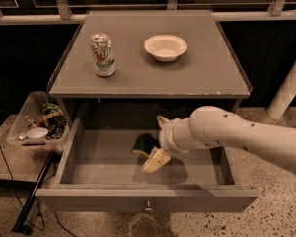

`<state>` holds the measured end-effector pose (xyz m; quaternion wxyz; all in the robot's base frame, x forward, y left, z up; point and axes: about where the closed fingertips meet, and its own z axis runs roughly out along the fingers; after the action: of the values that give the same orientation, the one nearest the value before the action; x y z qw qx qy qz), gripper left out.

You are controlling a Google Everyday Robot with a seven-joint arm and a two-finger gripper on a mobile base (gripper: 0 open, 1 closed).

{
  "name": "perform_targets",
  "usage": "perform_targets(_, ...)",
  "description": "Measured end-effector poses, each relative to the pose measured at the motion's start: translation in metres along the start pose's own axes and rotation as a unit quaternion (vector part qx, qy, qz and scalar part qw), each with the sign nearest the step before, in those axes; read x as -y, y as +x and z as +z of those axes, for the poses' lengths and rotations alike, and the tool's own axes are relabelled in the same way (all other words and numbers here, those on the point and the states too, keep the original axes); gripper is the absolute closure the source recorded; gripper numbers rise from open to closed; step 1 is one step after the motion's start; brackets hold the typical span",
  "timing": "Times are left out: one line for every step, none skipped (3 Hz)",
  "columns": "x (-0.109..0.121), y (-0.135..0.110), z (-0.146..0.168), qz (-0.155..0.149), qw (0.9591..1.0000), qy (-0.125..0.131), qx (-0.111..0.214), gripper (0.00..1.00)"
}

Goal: Pick sponge from top drawer and place on counter

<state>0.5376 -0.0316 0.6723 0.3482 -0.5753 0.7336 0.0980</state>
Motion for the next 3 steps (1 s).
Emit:
perform_targets(0.006, 0.011, 0.022, 0.012, 0.9999, -0.001, -0.006, 0.00)
perform_targets(0.010, 0.020, 0.036, 0.023, 0.9997, -0.002, -0.012, 0.00)
perform_targets(0.010, 0.028, 0.049, 0.032, 0.9993, -0.005, -0.020, 0.00)
